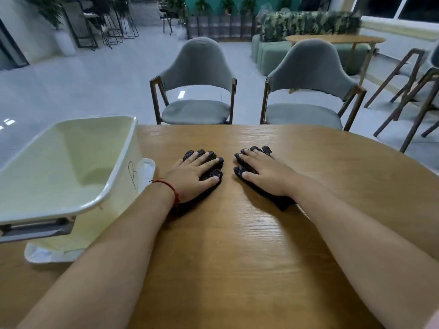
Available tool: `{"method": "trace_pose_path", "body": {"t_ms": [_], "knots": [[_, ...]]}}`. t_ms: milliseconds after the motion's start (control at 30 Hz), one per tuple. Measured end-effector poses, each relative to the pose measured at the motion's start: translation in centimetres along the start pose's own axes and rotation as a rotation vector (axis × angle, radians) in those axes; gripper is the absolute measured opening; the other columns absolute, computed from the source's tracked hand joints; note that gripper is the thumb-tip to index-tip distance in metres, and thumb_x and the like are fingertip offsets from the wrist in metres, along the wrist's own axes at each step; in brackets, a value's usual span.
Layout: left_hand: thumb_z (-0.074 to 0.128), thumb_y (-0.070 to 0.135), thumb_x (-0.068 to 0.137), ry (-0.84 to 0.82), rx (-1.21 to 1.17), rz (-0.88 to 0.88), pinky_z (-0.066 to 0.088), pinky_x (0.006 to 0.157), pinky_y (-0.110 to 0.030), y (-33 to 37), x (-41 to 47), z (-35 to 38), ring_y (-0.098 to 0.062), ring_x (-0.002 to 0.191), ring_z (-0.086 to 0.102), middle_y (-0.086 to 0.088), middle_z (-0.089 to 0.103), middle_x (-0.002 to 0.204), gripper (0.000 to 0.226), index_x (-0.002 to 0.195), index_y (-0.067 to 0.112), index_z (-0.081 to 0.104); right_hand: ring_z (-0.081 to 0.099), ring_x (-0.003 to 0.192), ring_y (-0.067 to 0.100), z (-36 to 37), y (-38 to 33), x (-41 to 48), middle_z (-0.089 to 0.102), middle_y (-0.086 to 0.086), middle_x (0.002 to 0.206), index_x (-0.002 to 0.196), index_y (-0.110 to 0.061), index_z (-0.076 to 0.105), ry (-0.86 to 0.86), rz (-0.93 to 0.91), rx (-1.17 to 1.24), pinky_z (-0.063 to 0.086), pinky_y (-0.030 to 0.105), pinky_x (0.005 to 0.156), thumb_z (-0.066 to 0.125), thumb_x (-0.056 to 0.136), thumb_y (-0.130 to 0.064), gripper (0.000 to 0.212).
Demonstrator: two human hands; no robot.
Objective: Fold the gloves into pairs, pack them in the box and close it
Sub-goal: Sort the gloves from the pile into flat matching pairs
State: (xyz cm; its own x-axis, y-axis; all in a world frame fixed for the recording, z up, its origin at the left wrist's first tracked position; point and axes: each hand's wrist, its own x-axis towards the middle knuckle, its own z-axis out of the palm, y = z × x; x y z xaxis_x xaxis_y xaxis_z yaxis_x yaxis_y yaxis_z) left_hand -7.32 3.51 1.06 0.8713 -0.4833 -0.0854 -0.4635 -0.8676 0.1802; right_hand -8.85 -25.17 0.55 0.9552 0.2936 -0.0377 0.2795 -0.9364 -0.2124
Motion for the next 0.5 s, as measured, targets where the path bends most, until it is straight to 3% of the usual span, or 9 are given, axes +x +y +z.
{"method": "trace_pose_path", "body": {"t_ms": [500], "knots": [[0.026, 0.081, 0.097, -0.009, -0.016, 0.019, 0.001, 0.131, -0.046, -5.5, 12.2, -1.9, -0.007, 0.161, -0.009, 0.02, -0.003, 0.174, 0.069, 0.16, 0.061, 0.006, -0.002, 0.163, 0.001, -2.2, 5.1, 11.8, 0.008, -0.021, 0.177, 0.17, -0.042, 0.017, -0.017, -0.058, -0.001, -0.002, 0.038, 0.13, 0.036, 0.108, -0.065, 0.068]]}}
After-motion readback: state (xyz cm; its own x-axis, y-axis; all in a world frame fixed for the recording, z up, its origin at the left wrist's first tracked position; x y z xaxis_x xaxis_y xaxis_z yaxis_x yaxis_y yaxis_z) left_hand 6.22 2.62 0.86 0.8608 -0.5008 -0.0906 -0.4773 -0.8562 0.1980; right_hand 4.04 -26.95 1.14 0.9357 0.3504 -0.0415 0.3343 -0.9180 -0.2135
